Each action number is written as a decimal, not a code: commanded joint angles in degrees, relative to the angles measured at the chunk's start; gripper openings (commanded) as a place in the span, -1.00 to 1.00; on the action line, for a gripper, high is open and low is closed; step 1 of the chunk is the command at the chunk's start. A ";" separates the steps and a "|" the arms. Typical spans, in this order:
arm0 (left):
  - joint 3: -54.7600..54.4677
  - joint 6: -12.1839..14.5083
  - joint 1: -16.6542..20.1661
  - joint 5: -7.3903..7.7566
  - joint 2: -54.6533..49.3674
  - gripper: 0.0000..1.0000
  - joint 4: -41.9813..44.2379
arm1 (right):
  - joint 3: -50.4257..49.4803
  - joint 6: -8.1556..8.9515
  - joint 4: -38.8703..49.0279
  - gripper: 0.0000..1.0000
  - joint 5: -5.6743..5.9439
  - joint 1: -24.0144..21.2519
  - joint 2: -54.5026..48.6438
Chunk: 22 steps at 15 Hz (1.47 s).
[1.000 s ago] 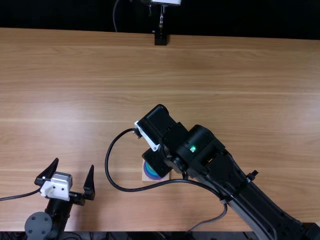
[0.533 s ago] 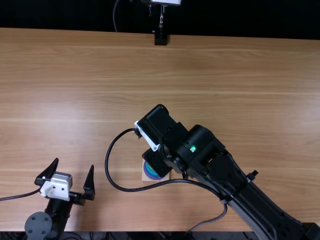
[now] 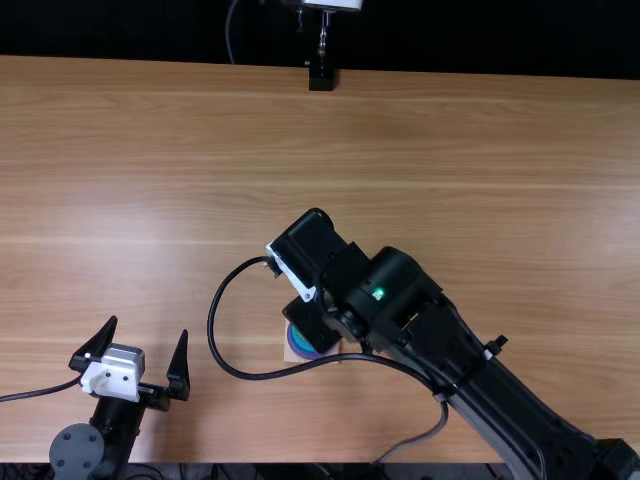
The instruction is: Build the Hanoi tower: stack the rings onto the peg from bottom to top in this color order: purple, dark blue, light blue, dark green, light green, yellow, orange.
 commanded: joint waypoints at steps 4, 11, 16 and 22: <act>-2.87 0.32 -0.01 1.16 -0.69 1.00 -0.83 | -0.93 -0.18 0.03 -1.00 -0.24 -0.10 0.84; -2.87 0.32 -0.01 1.16 -0.69 1.00 -0.83 | -0.05 0.03 0.66 1.00 2.50 -0.10 0.93; -2.87 0.32 -0.01 1.16 -0.69 1.00 -0.83 | -0.67 0.77 14.69 1.00 2.29 -3.00 0.84; -2.87 0.32 -0.01 1.16 -0.69 1.00 -0.83 | -12.71 0.87 29.14 1.00 2.08 -16.01 1.01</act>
